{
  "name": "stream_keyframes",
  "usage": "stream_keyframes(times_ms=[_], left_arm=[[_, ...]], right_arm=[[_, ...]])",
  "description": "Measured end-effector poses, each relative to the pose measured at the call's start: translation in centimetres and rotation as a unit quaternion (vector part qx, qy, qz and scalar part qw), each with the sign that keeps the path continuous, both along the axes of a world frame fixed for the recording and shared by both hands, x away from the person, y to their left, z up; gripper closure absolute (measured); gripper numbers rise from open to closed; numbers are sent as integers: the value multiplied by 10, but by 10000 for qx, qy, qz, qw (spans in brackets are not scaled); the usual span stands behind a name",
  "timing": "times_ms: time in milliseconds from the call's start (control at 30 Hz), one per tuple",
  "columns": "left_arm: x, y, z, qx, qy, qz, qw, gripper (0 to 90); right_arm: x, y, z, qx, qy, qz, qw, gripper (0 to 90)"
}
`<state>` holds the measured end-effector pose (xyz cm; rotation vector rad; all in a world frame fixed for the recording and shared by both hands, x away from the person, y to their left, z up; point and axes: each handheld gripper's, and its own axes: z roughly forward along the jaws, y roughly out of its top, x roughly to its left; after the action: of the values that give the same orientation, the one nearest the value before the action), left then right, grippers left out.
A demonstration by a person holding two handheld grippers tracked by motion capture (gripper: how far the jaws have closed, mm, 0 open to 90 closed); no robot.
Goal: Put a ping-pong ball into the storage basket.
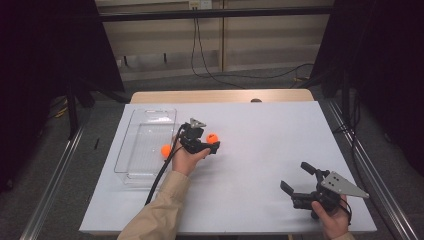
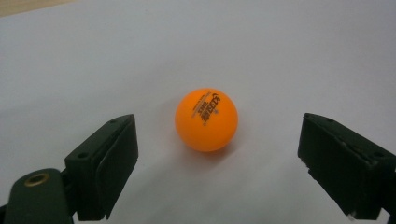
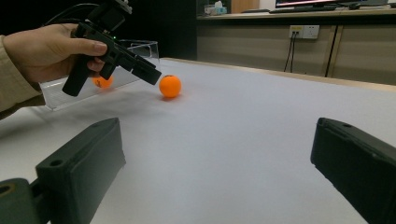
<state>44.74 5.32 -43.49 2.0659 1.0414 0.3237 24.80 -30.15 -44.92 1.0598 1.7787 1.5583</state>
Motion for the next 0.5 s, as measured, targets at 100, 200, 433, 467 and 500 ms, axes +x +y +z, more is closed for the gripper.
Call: stream_keyframes(times_ms=[100, 200, 433, 467, 500], left_arm=[[1, -1, -1, 24, 9, -1, 10000, 123], [2, -3, -3, 2, 25, 28, 10000, 123], [6, -5, -7, 19, 48, 68, 10000, 123], [6, -5, -8, 20, 46, 86, 10000, 123], [7, -5, -8, 28, 26, 67, 10000, 124]], right_arm=[[0, 0, 0, 7, 6, -3, 10000, 21], [0, 0, 0, 4, 2, -3, 10000, 21], [0, 0, 0, 10, 3, -3, 10000, 21], [0, 0, 0, 11, 5, -2, 10000, 21], [0, 0, 0, 8, 2, -1, 10000, 21]])
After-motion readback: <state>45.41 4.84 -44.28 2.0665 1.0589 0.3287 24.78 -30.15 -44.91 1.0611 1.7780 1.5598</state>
